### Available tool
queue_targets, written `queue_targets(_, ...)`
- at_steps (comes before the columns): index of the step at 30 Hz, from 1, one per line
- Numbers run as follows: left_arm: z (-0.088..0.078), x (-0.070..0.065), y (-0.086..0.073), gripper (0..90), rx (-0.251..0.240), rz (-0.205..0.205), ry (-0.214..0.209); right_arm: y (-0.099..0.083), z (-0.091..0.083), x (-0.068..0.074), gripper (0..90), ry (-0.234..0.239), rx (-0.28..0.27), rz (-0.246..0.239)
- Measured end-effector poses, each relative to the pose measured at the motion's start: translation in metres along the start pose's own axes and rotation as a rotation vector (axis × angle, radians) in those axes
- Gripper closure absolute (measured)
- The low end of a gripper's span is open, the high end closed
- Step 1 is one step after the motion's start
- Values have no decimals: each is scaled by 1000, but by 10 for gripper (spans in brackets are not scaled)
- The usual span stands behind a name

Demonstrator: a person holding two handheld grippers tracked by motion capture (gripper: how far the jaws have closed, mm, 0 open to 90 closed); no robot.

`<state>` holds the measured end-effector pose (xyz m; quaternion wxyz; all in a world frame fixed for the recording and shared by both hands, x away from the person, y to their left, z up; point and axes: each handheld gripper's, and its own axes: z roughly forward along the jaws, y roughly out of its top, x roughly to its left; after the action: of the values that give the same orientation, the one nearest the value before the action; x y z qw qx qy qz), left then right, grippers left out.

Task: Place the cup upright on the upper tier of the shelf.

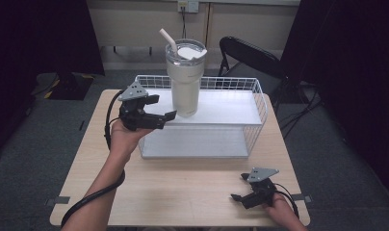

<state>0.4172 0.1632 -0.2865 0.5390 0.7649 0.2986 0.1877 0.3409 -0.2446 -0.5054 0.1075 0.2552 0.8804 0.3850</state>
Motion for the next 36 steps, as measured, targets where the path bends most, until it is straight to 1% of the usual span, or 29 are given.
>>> queue_targets(2, -4, -1, -2, 156, 1, 8, 2, 0, 0, 0, 110, 0, 0, 1)
queue_targets(4, -9, -2, -6, 156, -10, -2, -7, 0, 0, 0, 110, 0, 0, 1)
queue_targets(6, -11, -3, -7, 156, -16, -6, -10, 0, 0, 0, 110, 0, 0, 0)
queue_targets(7, -14, -4, -10, 156, -14, -1, -11, 0, 0, 0, 110, 0, 0, 0)
queue_targets(10, -16, -6, -14, 156, -12, -4, -15, 0, 0, 0, 110, 0, 0, 0)
queue_targets(11, -18, -7, -17, 157, -7, 3, -16, 0, 0, 0, 110, 1, 2, 4)
queue_targets(14, -19, -8, -21, 156, -4, 1, -19, 0, 0, 0, 110, 2, 2, 3)
queue_targets(15, -20, -9, -23, 156, -7, -6, -24, 0, 0, 0, 110, 1, 2, 3)
queue_targets(20, -22, -11, -31, 156, 6, 1, -24, 0, 0, 0, 110, 2, 2, 1)
queue_targets(21, -24, -11, -35, 156, 6, -3, -27, 0, 0, 0, 109, 1, 3, 1)
queue_targets(22, -24, -11, -35, 156, 6, -3, -27, 0, 0, 0, 109, 1, 3, 1)
queue_targets(23, -25, -12, -39, 157, 8, 1, -23, 0, 0, 0, 110, 1, 3, 1)
queue_targets(24, -25, -12, -39, 157, 8, 1, -23, 0, 0, 0, 110, 1, 3, 1)
queue_targets(27, -28, -12, -46, 157, 6, -12, -25, 0, 0, 0, 110, 1, 3, 1)
queue_targets(28, -29, -11, -51, 157, 11, -12, -24, 0, 0, 0, 110, 1, 3, 1)
queue_targets(29, -29, -11, -51, 157, 11, -12, -24, 0, 0, 0, 110, 1, 3, 1)
queue_targets(30, -31, -11, -56, 157, 12, -17, -24, 0, 0, 0, 110, 2, 3, 1)
queue_targets(31, -31, -11, -56, 157, 12, -17, -24, 0, 0, 0, 110, 2, 3, 1)
queue_targets(36, -36, -11, -67, 157, 18, -19, -22, 0, 0, 0, 110, 2, 3, 1)
